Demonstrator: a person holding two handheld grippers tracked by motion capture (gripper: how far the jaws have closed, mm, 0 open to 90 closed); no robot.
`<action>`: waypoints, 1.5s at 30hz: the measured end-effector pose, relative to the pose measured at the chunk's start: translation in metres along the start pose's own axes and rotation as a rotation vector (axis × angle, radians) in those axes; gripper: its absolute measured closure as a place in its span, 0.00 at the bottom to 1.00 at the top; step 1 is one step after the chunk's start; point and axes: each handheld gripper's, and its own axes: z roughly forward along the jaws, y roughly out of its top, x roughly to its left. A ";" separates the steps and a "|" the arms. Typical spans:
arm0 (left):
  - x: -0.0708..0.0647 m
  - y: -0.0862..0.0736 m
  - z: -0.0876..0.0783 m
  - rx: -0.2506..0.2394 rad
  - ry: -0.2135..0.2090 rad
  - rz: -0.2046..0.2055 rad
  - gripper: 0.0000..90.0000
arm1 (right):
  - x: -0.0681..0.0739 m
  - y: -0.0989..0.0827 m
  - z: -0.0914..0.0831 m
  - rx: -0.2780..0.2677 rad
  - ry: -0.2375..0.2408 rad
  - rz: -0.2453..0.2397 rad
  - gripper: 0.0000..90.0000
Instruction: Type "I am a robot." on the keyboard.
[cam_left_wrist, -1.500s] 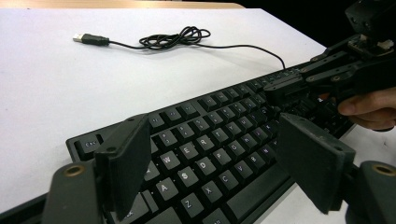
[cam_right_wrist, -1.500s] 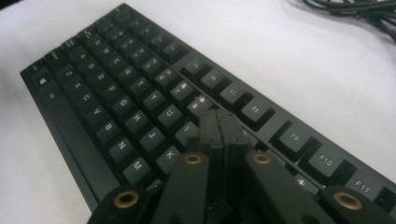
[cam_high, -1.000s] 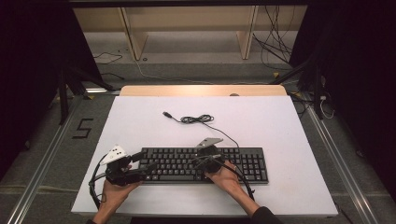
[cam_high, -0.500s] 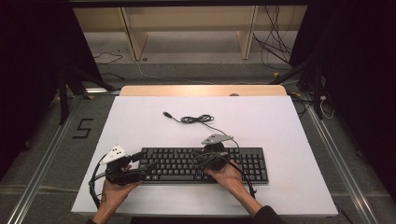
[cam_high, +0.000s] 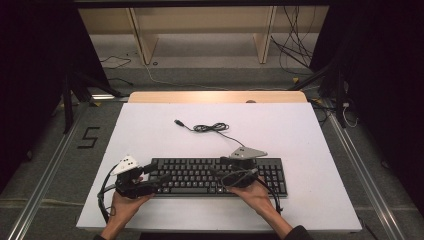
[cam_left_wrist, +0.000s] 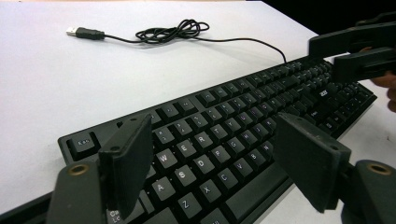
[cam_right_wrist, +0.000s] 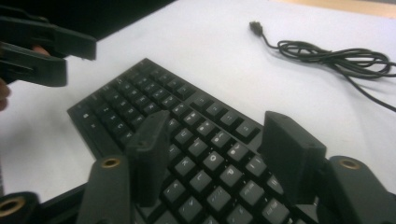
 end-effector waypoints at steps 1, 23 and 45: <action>0.000 0.000 0.000 0.002 -0.001 0.001 0.31 | -0.001 -0.001 -0.004 -0.009 0.001 0.002 0.42; -0.008 0.010 0.031 0.088 -0.021 0.055 0.60 | -0.004 -0.025 -0.049 -0.066 -0.020 0.028 0.31; -0.011 0.015 0.072 0.227 -0.023 0.081 0.99 | -0.002 -0.032 -0.058 -0.082 -0.014 0.036 0.30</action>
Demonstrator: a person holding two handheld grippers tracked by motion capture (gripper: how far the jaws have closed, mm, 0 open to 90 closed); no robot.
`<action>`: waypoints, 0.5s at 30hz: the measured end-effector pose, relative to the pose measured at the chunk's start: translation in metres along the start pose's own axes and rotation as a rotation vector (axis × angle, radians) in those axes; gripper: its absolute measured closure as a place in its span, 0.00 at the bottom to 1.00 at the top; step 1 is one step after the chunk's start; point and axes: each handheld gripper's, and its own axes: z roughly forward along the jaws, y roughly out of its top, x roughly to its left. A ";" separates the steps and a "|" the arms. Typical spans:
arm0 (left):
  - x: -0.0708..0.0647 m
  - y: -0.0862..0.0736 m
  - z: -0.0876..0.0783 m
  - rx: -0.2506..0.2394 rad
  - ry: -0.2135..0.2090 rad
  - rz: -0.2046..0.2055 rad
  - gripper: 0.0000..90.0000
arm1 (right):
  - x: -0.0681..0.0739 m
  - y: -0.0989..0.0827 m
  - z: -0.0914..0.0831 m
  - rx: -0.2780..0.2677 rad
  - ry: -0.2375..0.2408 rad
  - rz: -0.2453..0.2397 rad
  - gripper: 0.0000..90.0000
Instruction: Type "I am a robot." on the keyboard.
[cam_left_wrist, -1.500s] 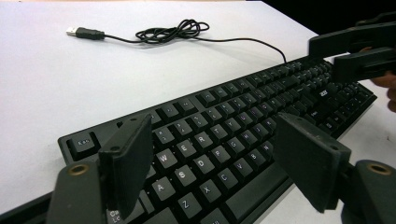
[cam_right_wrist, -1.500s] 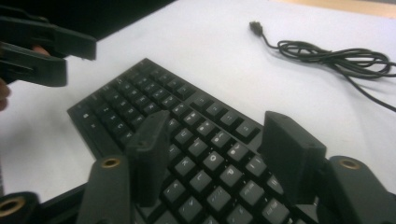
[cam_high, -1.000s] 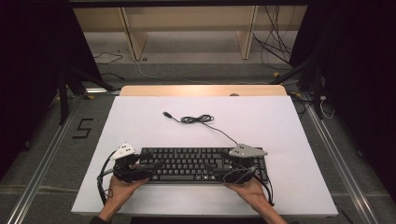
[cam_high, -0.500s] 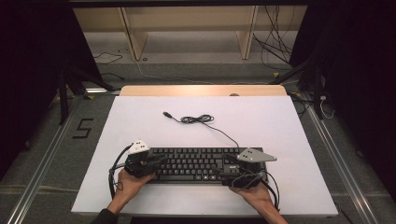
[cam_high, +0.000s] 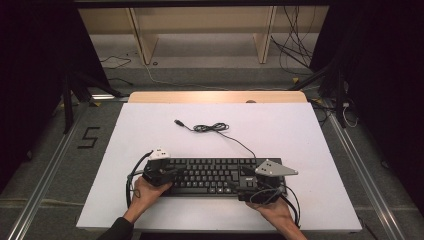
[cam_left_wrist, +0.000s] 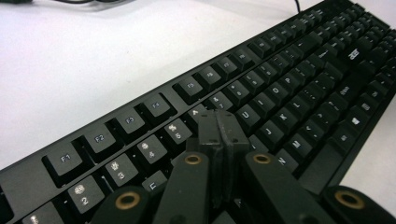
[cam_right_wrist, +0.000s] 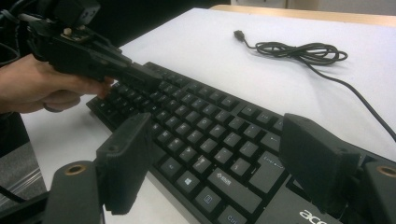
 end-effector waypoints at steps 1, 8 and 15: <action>0.000 0.000 0.001 0.004 0.000 0.000 0.99 | 0.000 0.000 0.000 0.000 0.000 0.001 0.30; -0.003 0.004 0.009 0.026 0.002 0.006 0.99 | 0.001 0.000 0.000 0.001 0.003 0.001 0.30; -0.001 0.003 0.012 0.043 0.019 0.007 0.99 | 0.001 -0.001 0.000 0.002 0.005 -0.003 0.30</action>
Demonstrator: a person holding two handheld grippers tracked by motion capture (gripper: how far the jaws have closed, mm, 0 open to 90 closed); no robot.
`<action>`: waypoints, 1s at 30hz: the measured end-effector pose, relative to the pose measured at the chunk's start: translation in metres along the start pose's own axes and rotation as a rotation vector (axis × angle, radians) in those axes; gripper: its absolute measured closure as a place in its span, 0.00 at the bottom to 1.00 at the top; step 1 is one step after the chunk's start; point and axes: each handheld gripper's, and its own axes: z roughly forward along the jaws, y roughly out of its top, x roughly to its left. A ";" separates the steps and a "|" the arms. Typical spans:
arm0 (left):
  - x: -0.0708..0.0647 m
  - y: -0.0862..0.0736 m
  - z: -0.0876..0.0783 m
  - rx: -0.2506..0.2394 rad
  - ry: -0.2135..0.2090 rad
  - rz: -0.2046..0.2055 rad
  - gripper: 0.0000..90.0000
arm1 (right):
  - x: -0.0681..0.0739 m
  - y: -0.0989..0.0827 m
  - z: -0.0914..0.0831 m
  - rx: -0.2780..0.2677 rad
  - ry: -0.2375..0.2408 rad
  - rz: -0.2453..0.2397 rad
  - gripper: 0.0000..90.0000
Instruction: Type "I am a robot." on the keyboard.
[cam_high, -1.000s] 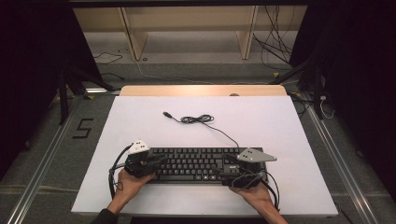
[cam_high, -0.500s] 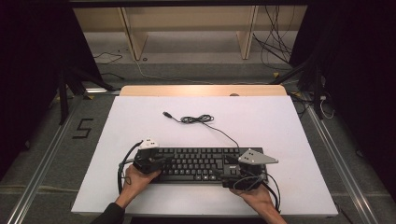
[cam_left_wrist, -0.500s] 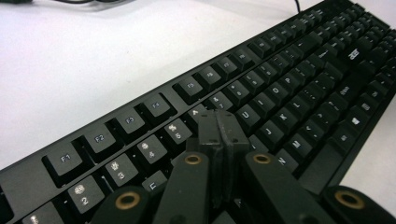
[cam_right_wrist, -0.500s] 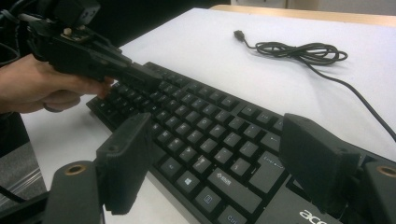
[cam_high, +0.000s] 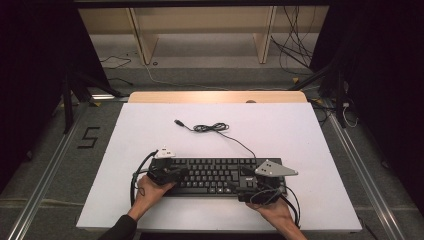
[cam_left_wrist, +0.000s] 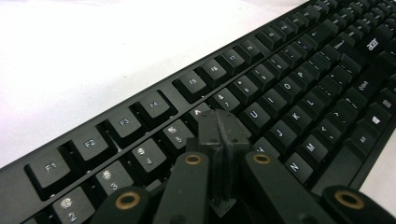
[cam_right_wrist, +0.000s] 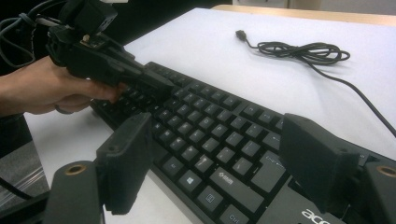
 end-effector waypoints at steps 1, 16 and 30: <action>0.000 0.000 0.001 0.003 0.002 -0.002 0.99 | 0.000 0.000 0.000 0.001 0.001 -0.001 0.30; 0.003 -0.002 -0.003 -0.014 -0.001 -0.011 0.98 | 0.000 0.000 0.000 0.000 0.000 0.000 0.30; 0.006 0.000 -0.029 -0.112 -0.038 -0.045 0.82 | 0.001 0.000 0.004 0.006 0.003 -0.005 0.30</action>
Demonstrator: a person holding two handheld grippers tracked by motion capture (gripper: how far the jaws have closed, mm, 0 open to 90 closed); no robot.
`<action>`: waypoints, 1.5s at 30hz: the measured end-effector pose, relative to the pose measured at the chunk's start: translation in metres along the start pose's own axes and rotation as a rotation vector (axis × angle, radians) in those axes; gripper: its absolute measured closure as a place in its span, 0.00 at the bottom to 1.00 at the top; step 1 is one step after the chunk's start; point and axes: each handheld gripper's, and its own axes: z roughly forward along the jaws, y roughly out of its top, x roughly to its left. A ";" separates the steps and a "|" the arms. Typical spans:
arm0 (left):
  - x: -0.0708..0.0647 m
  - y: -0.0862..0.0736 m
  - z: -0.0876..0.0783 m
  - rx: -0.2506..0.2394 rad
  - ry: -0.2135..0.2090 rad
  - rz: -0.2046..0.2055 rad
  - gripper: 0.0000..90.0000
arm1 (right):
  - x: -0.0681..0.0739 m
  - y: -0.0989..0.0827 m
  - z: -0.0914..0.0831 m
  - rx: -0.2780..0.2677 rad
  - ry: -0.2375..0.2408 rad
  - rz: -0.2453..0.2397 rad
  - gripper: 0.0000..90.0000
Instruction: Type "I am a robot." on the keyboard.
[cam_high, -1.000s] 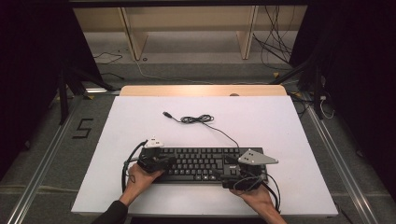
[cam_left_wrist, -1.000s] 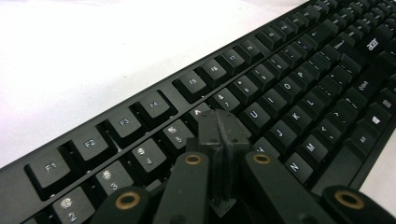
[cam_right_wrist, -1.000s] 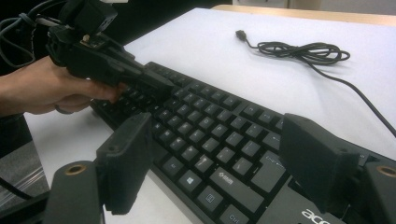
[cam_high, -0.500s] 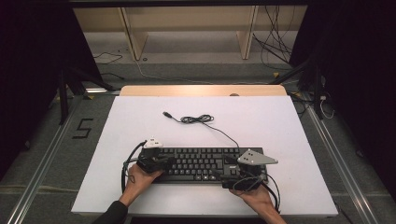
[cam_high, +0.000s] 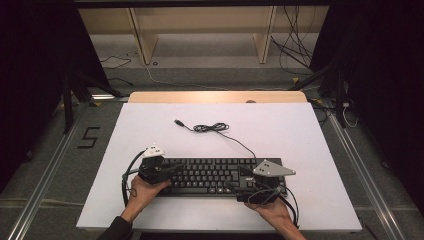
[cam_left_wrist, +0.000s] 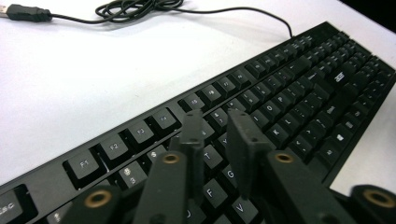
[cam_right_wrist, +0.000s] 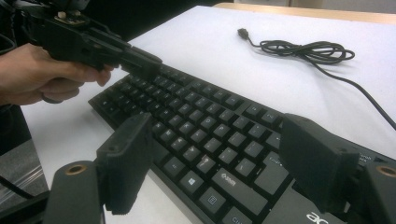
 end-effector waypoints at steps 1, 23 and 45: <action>0.000 0.000 -0.002 -0.008 -0.002 -0.005 0.80 | 0.000 0.000 0.001 0.001 0.001 0.002 0.30; 0.005 -0.015 -0.040 -0.157 -0.026 -0.063 0.40 | 0.003 0.006 0.021 0.049 0.015 -0.016 0.32; 0.000 -0.034 -0.062 -0.223 -0.026 -0.026 0.31 | 0.007 0.008 0.050 0.136 0.049 -0.057 0.62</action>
